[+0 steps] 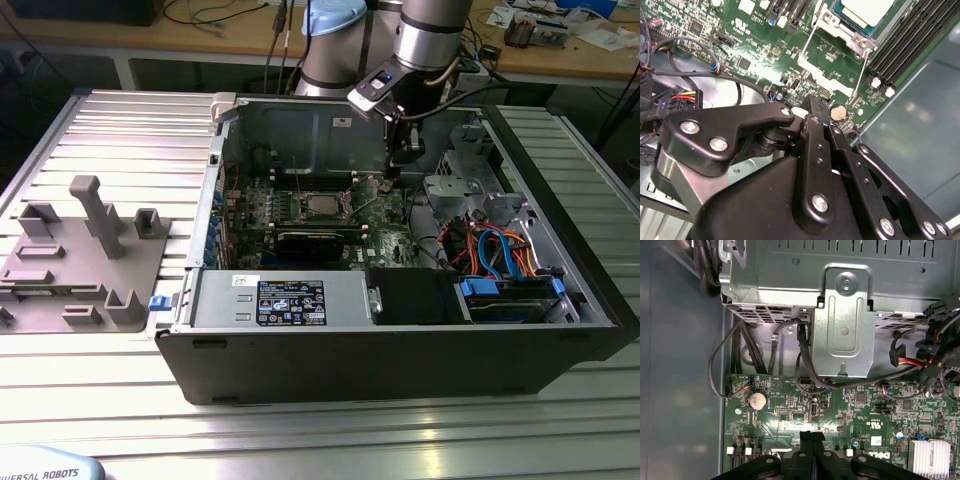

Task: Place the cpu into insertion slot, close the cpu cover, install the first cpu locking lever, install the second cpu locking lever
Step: 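Close the cpu cover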

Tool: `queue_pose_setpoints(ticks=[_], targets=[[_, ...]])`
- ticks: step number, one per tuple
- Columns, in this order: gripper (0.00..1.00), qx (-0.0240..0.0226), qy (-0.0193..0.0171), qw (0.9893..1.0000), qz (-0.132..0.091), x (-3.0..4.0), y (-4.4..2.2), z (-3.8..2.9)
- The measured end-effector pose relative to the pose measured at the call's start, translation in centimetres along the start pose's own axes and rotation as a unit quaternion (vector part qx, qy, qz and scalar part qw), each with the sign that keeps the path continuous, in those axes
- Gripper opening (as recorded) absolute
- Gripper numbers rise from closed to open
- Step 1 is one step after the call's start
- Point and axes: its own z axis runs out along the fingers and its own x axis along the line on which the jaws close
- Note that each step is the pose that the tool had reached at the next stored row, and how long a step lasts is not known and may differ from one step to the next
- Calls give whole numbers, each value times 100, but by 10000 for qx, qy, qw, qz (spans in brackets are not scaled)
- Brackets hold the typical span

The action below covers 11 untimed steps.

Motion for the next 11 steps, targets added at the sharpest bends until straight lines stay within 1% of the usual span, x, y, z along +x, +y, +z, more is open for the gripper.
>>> queue_pose_setpoints(ticks=[4, 11], targets=[[11, 7, 0, 10000, -40, -1, 30, 15], [11, 14, -2, 10000, -97, -1, 58, 45]])
